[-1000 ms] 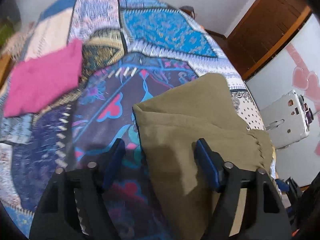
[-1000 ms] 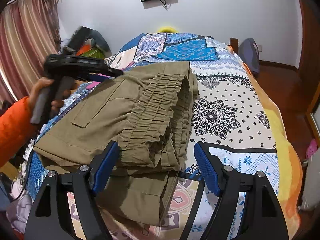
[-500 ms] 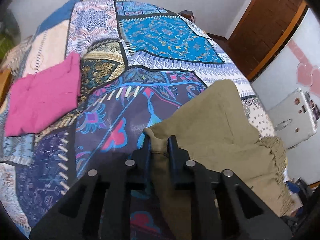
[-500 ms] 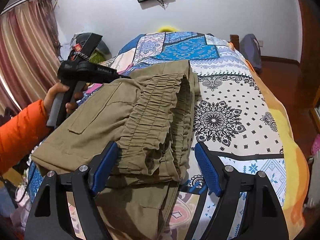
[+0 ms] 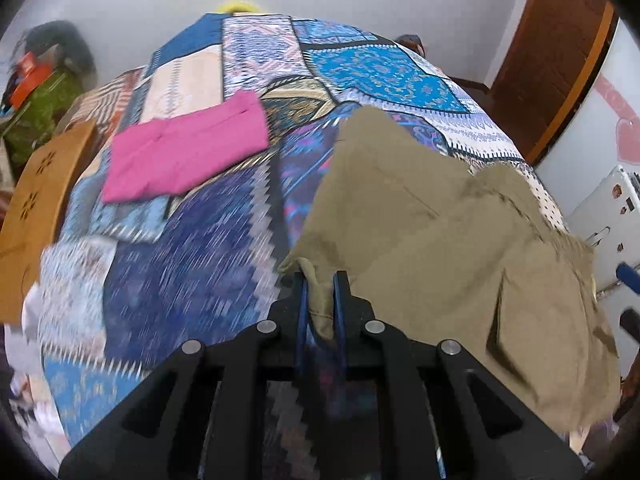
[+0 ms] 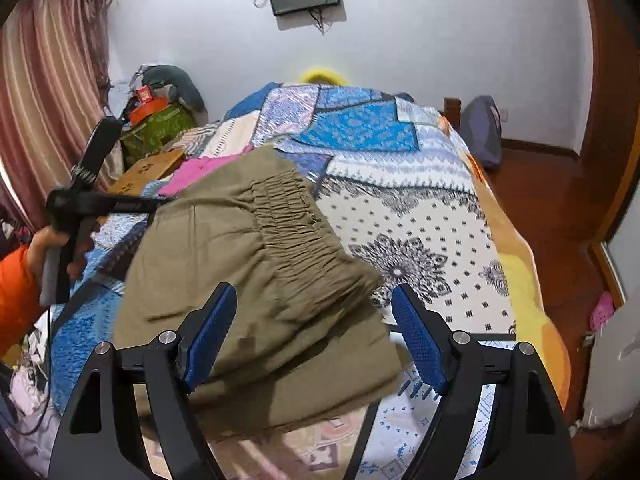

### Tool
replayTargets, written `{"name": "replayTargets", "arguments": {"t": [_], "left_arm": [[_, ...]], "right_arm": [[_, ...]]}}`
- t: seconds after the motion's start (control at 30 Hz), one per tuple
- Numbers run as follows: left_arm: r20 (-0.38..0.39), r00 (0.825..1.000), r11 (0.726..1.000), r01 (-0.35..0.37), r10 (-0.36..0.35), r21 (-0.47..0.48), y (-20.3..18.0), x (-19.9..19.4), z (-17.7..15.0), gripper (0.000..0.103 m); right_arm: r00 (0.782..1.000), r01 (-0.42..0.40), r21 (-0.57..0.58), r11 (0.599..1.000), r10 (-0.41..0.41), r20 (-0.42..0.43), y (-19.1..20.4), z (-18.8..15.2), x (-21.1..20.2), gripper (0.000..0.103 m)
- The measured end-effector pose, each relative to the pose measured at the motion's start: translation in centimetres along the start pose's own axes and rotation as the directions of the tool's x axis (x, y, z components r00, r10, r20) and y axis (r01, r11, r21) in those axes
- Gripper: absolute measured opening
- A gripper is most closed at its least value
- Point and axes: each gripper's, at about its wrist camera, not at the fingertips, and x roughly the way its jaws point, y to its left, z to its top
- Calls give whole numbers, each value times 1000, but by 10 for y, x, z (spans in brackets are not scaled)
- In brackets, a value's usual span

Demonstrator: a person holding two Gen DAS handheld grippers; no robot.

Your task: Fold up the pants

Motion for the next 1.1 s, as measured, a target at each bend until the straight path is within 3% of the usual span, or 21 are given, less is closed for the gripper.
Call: {"name": "replayTargets", "arguments": {"t": [0.2, 0.37, 0.57, 0.7, 0.8, 0.97, 1.1], "left_arm": [[32, 999, 998, -15, 17, -64, 12, -36, -45, 12], [41, 997, 983, 67, -61, -168, 23, -55, -78, 12], [46, 997, 974, 69, -60, -217, 23, -68, -106, 12], [48, 998, 974, 43, -33, -222, 25, -70, -115, 13], [51, 999, 975, 28, -17, -221, 29, -71, -121, 16], [16, 997, 985, -70, 73, -155, 29, -80, -121, 16], [44, 996, 992, -75, 80, -103, 26, -94, -108, 16]], "right_arm": [[999, -42, -78, 996, 43, 4, 36, 7, -5, 77], [997, -72, -152, 986, 70, -21, 56, -4, 5, 75], [992, -79, -148, 986, 62, -111, 51, -15, 26, 41], [991, -53, -140, 989, 35, -126, 40, -18, 32, 26], [991, -33, -167, 985, 10, -135, 35, -18, 35, 25], [989, -10, -199, 980, -20, -148, 37, -15, 33, 26], [992, 0, -202, 979, -26, -125, 36, -8, 27, 29]]}}
